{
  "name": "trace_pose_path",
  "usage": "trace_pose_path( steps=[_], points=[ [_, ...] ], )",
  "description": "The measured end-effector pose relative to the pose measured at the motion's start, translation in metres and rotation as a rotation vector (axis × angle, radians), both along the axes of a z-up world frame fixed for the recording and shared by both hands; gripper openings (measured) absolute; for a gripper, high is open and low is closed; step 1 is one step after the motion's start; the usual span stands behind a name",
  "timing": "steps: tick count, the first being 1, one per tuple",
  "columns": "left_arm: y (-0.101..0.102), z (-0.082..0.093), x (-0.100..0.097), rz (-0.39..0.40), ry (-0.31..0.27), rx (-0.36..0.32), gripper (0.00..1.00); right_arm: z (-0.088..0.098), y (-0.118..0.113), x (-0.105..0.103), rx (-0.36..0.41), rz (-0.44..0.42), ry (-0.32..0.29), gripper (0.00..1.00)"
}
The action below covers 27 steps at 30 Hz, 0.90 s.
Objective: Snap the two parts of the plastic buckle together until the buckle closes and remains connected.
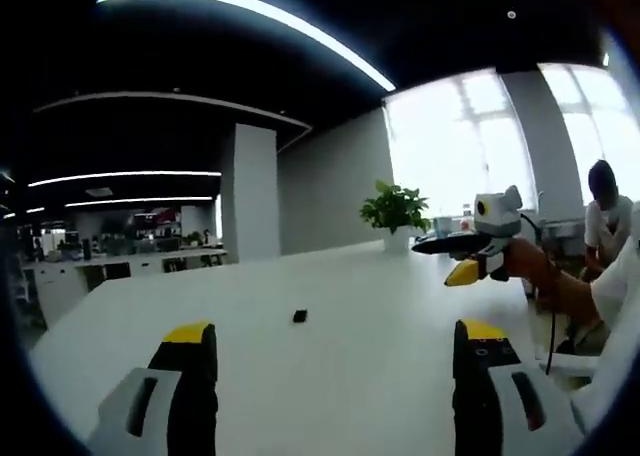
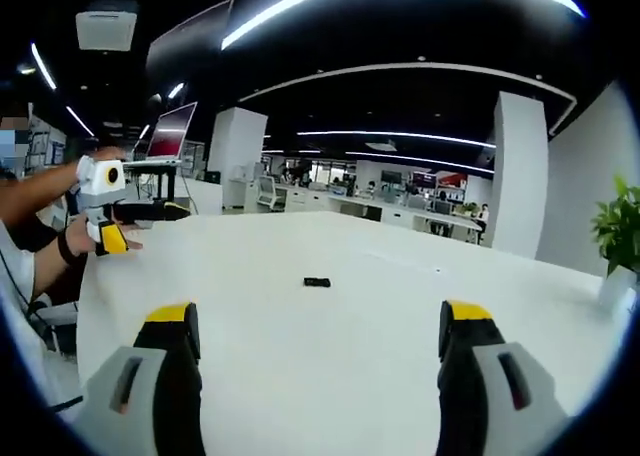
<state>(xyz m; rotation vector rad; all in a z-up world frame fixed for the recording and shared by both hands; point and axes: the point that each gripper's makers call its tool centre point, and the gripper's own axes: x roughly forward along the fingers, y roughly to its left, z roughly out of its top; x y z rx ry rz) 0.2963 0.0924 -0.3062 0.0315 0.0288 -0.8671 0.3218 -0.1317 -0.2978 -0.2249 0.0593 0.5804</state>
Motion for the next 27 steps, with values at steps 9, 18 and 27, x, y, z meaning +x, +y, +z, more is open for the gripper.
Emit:
trace_pose_path(
  steps=[9,18,27],
  points=[
    [0.017,-0.015,-0.022,0.05,-0.015,0.017,0.99,-0.021,-0.002,-0.022,-0.01,-0.005,0.017,1.0],
    [0.018,-0.012,-0.025,0.055,-0.035,0.032,0.99,-0.023,-0.001,-0.022,-0.008,-0.009,0.018,1.0],
    [0.023,-0.005,-0.029,0.061,-0.053,-0.003,0.99,-0.022,0.006,-0.027,0.002,-0.001,0.013,1.0]
  ],
)
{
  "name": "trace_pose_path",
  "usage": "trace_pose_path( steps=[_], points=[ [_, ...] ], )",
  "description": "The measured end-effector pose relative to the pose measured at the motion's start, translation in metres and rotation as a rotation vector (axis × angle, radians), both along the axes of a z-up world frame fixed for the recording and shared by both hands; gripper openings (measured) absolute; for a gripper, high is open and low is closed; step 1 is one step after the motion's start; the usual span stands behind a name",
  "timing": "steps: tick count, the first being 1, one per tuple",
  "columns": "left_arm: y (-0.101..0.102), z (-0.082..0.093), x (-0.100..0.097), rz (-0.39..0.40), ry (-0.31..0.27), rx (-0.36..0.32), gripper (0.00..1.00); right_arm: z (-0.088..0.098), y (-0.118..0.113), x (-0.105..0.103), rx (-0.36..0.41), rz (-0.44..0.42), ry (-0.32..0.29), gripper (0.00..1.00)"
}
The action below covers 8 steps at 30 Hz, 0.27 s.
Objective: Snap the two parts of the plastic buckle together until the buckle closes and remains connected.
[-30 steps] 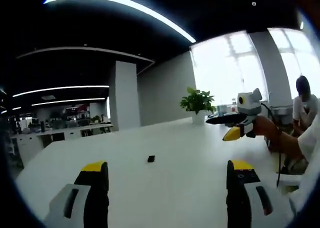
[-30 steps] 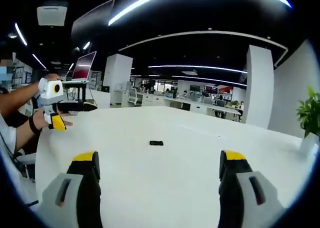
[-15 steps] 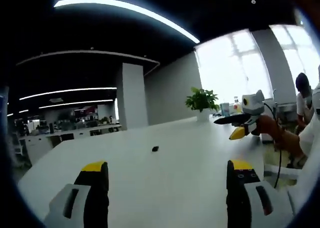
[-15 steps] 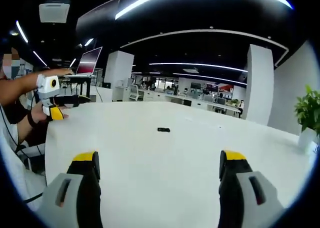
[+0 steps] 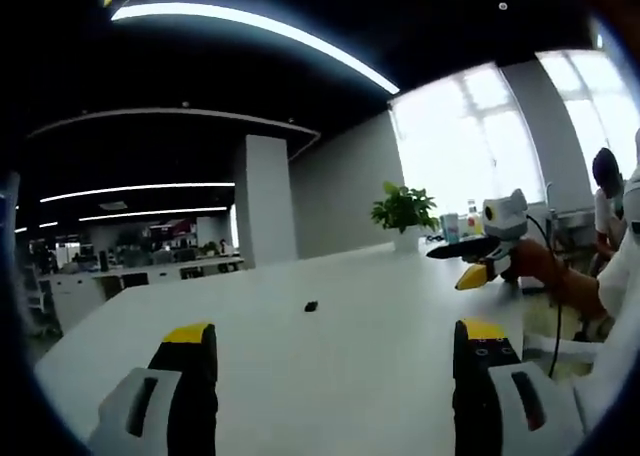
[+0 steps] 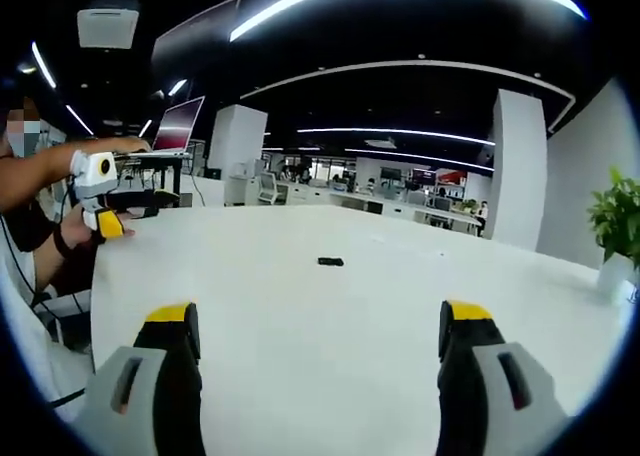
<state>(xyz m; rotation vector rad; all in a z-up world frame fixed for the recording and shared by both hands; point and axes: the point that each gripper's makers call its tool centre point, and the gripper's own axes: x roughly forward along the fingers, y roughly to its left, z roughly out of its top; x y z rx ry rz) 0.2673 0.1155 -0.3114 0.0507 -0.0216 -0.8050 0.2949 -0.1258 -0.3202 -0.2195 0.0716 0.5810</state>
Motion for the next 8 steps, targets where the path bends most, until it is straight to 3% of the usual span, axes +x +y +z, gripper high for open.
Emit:
trace_pose_path(
  steps=[8],
  points=[
    [-0.0012,-0.0025,0.0002,0.008,0.003,0.006,0.99,0.0018,-0.0004,0.0008,0.006,0.002,-0.01,1.0]
  ],
)
